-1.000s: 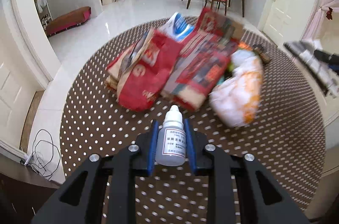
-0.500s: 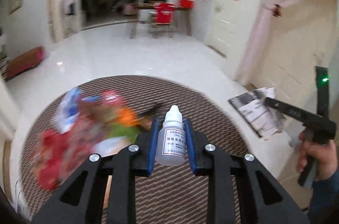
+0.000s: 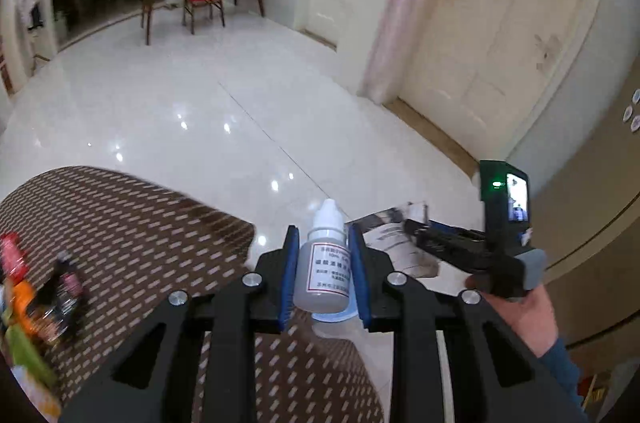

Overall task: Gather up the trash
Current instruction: 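Carry the folded paper to the blue wastebasket and open the right tool, then lower the white bottle into the blue wastebasket and open the left tool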

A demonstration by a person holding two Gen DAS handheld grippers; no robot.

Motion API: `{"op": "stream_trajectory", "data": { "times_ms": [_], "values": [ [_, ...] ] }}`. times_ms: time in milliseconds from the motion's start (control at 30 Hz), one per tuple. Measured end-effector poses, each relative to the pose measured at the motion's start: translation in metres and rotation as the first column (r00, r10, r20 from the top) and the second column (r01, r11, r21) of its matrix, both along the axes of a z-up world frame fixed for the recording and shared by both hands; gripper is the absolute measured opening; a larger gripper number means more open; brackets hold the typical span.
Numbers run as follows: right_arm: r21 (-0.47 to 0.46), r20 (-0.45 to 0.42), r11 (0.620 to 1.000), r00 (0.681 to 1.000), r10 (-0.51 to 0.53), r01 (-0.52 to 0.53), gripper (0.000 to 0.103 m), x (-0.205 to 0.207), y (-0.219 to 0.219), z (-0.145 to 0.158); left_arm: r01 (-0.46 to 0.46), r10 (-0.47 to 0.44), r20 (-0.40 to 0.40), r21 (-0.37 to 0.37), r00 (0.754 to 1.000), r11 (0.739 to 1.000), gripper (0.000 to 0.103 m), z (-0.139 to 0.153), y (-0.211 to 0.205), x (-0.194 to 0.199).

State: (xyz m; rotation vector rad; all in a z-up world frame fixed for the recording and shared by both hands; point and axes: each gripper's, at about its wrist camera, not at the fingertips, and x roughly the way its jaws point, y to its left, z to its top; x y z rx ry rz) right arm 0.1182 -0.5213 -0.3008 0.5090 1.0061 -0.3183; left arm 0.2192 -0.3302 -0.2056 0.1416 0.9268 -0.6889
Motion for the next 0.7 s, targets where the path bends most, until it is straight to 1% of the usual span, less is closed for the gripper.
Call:
{"op": "stream_trajectory", "data": {
  "times_ms": [33,100,133,167,200,267,333,400,533,600,633,667,700],
  "values": [
    [0.007,-0.012,1.000,1.000,-0.003,0.003,0.038,0.005,-0.005,-0.006,0.009,-0.009,-0.014,0.009,1.000,1.000,0.024,-0.006,-0.011,0.006],
    [0.037,-0.039,0.999,0.999,-0.007,0.009,0.053,0.018,-0.018,-0.026,0.028,-0.027,-0.034,0.033,0.999,0.999,0.024,-0.018,-0.032,0.019],
    [0.064,-0.050,0.998,0.999,-0.011,0.014,0.057,0.023,-0.026,-0.037,0.036,-0.035,-0.043,0.044,0.998,0.998,0.024,-0.024,-0.040,0.024],
    [0.092,-0.058,0.995,0.998,-0.022,0.027,0.066,0.026,-0.032,-0.046,0.049,-0.046,-0.057,0.056,0.997,0.997,0.024,-0.031,-0.051,0.029],
    [0.108,-0.061,0.993,0.998,-0.034,0.041,0.069,0.026,-0.038,-0.052,0.058,-0.054,-0.066,0.064,0.996,0.996,0.024,-0.033,-0.057,0.031],
    [0.124,-0.053,0.990,0.997,-0.062,0.068,0.070,0.023,-0.046,-0.055,0.077,-0.070,-0.080,0.083,0.994,0.994,0.024,-0.041,-0.070,0.036],
    [0.135,-0.034,0.986,0.995,-0.096,0.100,0.072,0.014,-0.051,-0.051,0.096,-0.085,-0.106,0.103,0.991,0.990,0.024,-0.052,-0.086,0.043],
    [0.142,0.004,0.981,0.990,-0.137,0.136,0.075,0.001,-0.060,-0.039,0.110,-0.094,-0.131,0.118,0.987,0.987,0.024,-0.062,-0.100,0.049],
    [0.120,0.085,0.975,0.976,-0.200,0.189,0.078,-0.025,-0.075,-0.007,0.145,-0.117,-0.192,0.144,0.974,0.979,0.024,-0.085,-0.124,0.057],
    [0.106,0.126,0.973,0.967,-0.220,0.207,0.083,-0.038,-0.080,0.010,0.170,-0.135,-0.210,0.162,0.968,0.972,0.025,-0.094,-0.133,0.058],
    [0.096,0.148,0.972,0.963,-0.225,0.213,0.085,-0.044,-0.081,0.019,0.187,-0.148,-0.221,0.170,0.964,0.968,0.027,-0.098,-0.137,0.058],
    [0.087,0.170,0.972,0.959,-0.228,0.216,0.088,-0.051,-0.082,0.030,0.191,-0.149,-0.229,0.175,0.962,0.966,0.043,-0.101,-0.140,0.058],
    [0.083,0.183,0.972,0.956,-0.230,0.218,0.090,-0.054,-0.082,0.036,0.182,-0.140,-0.224,0.181,0.965,0.967,0.053,-0.102,-0.143,0.056]
  ]
}}
